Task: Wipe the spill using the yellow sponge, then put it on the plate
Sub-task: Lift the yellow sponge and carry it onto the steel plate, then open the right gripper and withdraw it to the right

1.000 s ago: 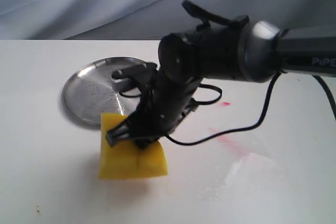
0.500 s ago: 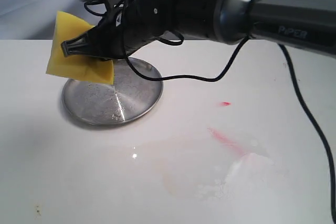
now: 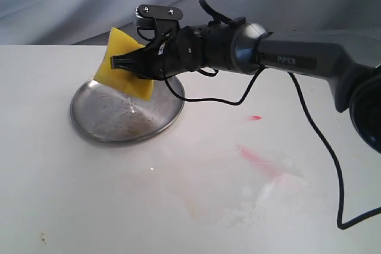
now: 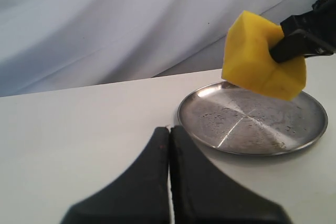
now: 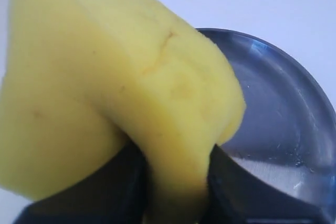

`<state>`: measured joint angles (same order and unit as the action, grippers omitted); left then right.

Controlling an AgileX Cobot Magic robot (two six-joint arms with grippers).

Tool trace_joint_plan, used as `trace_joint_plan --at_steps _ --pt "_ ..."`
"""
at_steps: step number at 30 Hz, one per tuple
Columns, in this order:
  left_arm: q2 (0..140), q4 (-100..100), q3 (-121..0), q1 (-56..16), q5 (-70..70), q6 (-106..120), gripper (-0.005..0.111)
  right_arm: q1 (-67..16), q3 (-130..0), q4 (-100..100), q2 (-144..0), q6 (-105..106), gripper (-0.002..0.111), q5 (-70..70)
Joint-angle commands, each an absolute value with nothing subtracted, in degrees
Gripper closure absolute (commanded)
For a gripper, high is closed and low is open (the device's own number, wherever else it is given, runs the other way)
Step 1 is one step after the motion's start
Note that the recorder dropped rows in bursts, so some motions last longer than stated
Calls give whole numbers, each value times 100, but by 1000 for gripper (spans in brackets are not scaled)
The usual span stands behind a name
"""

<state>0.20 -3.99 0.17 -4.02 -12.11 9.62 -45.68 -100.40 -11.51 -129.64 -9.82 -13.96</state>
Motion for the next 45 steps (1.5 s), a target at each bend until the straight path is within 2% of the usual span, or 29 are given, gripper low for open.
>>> trace_joint_plan --at_steps 1,4,6,9,12,21,36,45 --pt "0 -394 0 -397 -1177 915 107 -4537 -10078 -1202 -12953 -943 60 -1276" --pt "0 -394 0 -397 -1177 915 107 -4537 -10078 -1373 -12940 -943 41 -1370" --pt "0 -394 0 -397 -1177 915 107 -4537 -10078 -1399 -12896 -943 35 -1545" --pt "0 -394 0 -397 -1177 915 107 -4518 -10078 -1399 -12777 -943 35 -1848" --pt "0 -394 0 -397 -1177 915 107 -4494 -10078 -1357 -12533 -943 43 -2105" --pt "0 -394 0 -397 -1177 915 107 -4523 -9825 -356 -11398 -538 108 -2933" --pt "0 -394 0 -397 -1177 915 107 -4523 -5913 -223 -8686 -642 108 -1239" --pt "0 -394 0 -397 -1177 915 107 -4512 -4478 -213 -7014 -936 108 -1050"
